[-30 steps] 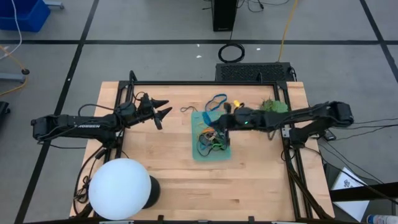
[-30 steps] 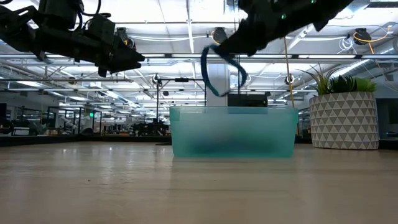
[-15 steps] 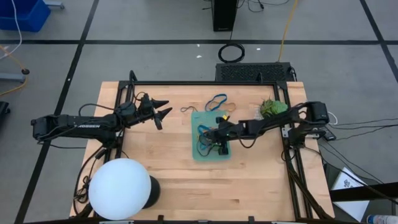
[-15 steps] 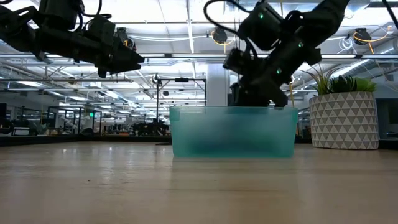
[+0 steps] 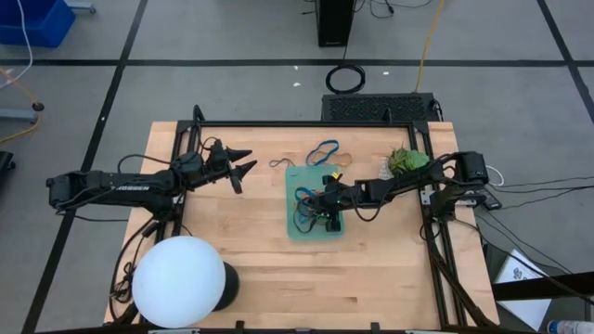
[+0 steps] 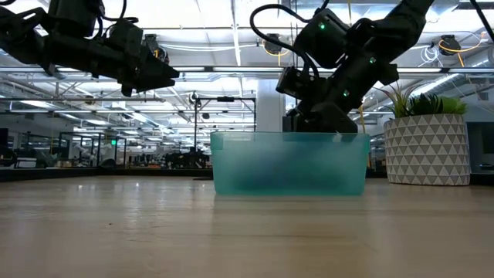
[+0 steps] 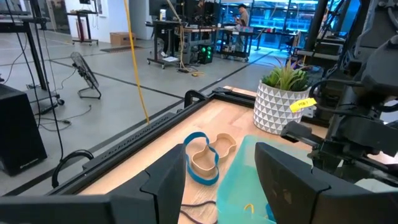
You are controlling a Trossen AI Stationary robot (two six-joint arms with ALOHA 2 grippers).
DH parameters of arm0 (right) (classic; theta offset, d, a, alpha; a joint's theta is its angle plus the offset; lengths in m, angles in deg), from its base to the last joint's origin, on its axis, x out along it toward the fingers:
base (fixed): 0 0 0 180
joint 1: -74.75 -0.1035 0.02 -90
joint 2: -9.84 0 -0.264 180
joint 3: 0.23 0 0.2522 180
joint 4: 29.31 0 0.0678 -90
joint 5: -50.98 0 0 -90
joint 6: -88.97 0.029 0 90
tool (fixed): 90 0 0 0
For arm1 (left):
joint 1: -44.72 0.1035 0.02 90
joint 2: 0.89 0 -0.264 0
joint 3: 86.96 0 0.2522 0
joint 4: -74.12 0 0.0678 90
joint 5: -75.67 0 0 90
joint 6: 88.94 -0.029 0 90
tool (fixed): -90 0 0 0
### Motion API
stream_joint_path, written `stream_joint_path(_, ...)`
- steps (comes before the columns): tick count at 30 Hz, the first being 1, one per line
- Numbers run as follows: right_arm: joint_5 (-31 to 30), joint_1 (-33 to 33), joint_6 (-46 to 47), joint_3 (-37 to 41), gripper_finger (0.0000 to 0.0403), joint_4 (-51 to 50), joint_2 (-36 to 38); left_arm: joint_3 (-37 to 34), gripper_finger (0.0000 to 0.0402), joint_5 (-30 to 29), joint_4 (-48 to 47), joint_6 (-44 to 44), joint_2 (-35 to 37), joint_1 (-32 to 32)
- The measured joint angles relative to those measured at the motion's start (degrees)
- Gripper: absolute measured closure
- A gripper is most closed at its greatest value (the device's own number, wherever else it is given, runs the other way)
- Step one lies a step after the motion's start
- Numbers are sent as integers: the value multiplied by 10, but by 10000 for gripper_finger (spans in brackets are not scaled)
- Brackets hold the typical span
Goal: Pick and place rubber bands into bin
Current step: Put the blue rubber band into the green bin
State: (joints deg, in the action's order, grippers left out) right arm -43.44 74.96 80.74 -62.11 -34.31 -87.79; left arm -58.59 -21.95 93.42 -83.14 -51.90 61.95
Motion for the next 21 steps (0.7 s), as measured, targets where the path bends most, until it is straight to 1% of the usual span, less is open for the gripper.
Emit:
stream_joint_path(18,0,0,0,0,377,0,0,0,201,0,0,0,0,0)
stream_joint_path(21,0,0,0,0,367,0,0,0,201,0,0,0,0,0)
